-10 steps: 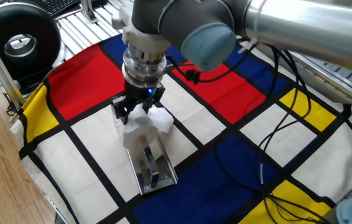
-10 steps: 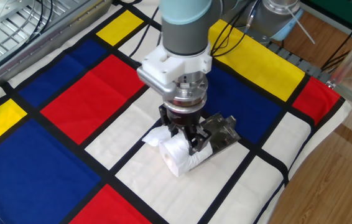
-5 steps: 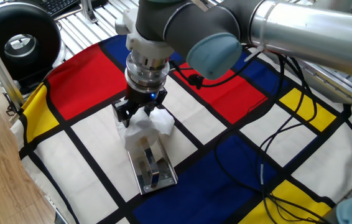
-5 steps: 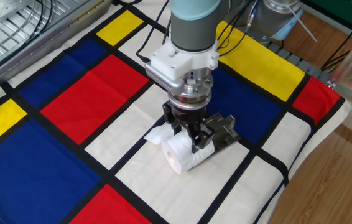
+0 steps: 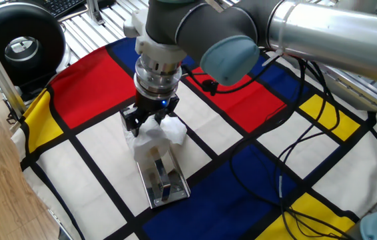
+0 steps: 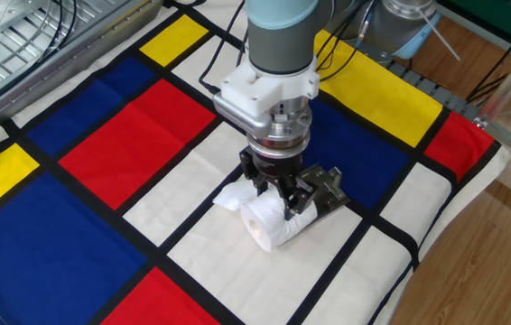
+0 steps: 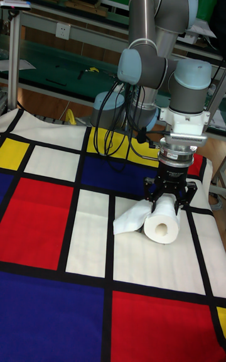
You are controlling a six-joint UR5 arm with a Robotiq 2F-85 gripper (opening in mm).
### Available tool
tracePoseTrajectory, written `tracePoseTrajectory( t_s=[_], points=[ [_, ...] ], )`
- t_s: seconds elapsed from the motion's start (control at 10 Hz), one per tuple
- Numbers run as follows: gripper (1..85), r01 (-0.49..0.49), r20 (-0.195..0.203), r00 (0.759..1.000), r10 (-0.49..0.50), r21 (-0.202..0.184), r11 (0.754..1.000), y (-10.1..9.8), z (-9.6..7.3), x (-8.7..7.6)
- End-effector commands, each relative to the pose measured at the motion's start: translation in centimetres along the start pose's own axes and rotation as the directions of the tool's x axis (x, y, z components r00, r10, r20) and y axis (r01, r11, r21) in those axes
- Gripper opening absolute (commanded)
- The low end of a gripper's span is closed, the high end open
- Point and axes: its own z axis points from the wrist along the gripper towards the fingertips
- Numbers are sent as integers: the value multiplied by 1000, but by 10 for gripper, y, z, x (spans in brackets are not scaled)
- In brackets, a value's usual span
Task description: Put the toilet paper on its holder
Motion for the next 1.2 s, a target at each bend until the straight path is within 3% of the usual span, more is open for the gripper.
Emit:
tracePoseTrajectory(
  t_s=[0.0, 0.3, 0.6, 0.9, 1.1],
  points=[
    [13, 13, -12, 1000, -13, -21, 1000, 5, -1, 3],
    [13, 20, -15, 1000, -21, -31, 999, 4, -3, 6],
    [13, 20, 14, 1000, -20, -23, 1000, -10, -7, 24],
    [13, -27, 31, 999, 28, -36, 999, -12, -6, 42],
    [13, -65, 49, 997, 66, -9, 998, -10, -1, 53]
  ],
)
